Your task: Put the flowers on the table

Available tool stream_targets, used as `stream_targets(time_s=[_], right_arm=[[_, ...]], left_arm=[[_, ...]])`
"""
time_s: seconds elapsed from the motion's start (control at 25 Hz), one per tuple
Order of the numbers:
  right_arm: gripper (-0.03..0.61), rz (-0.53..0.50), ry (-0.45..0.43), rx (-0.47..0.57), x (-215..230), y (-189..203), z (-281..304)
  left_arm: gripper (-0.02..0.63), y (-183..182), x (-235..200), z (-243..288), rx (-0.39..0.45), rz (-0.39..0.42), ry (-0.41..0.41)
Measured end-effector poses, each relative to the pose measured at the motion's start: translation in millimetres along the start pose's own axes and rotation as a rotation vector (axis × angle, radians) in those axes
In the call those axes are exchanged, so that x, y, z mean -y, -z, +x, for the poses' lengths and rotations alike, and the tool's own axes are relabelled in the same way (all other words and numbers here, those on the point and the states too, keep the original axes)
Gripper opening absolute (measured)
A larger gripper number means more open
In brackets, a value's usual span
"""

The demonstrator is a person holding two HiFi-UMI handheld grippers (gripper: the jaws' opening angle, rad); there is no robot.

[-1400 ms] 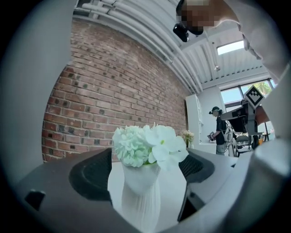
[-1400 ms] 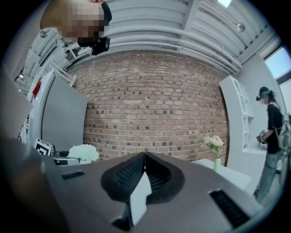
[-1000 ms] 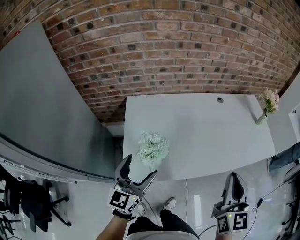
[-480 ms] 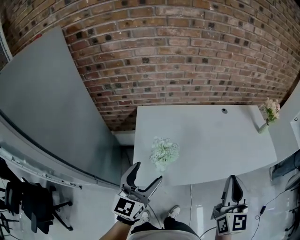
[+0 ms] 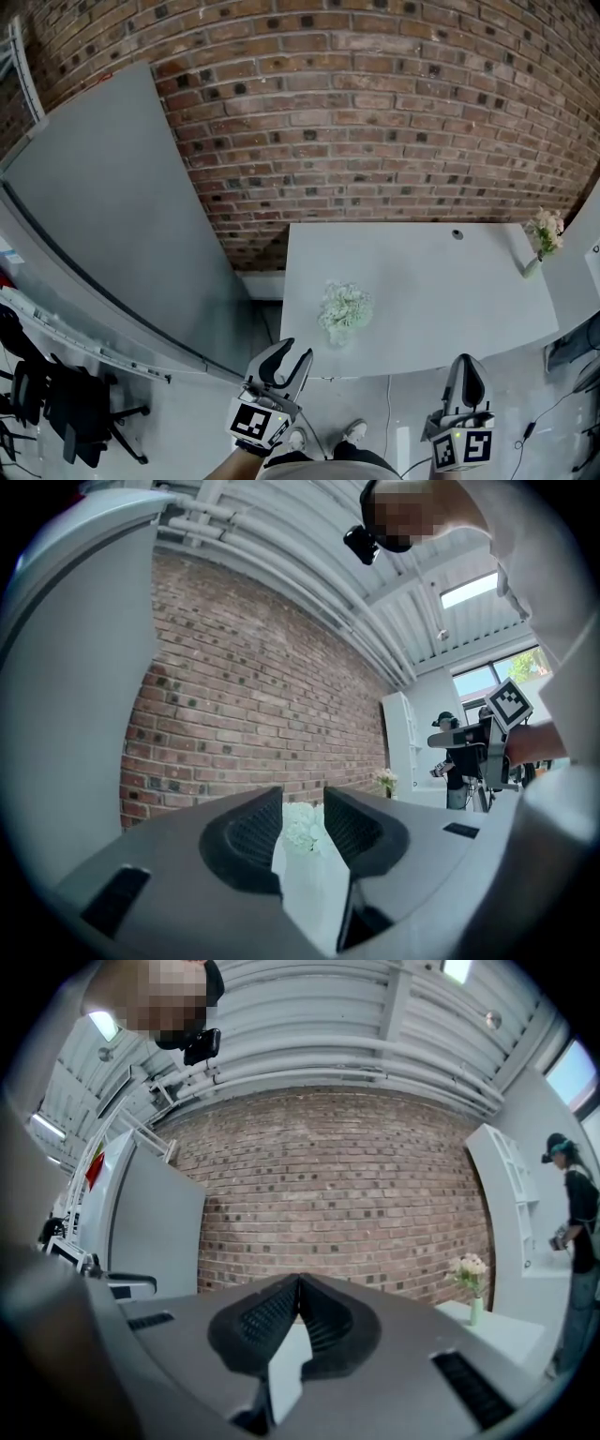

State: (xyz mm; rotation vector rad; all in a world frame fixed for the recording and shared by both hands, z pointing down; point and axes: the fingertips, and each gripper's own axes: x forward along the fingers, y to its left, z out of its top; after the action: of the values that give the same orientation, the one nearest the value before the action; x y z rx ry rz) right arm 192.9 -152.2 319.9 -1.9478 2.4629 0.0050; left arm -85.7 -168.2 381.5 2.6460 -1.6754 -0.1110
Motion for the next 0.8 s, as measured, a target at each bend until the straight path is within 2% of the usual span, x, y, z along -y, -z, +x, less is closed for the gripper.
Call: stream_targets(time_s=[0.08,0.32,0.6,0.8], right_arm=[[0.017,-0.001,-0.005,0.005,-4.3,-1.2,0.3],[0.017,-0.005,-0.010,0.005,-14.9,-2.0,-4.9],[0.017,0.005,-0.011,0.001,-19.3,1.8,-11.5],[0.017,0.004,-0.011,-0.001,-21.2,1.9,-15.8]], left_arm=[[0.100,-0.6,-5.0,-5.8,-0.003,0.000,-0.019],[0.043,-5.8,-7.3,-23.1,0.008,-0.016,-0.035],[0.009,-7.1,-11.5,-33.6,-0.001,-0.020,-0.059],[0.008,-10.3,-10.8,-35.8,-0.003,-0.026,-0.057]])
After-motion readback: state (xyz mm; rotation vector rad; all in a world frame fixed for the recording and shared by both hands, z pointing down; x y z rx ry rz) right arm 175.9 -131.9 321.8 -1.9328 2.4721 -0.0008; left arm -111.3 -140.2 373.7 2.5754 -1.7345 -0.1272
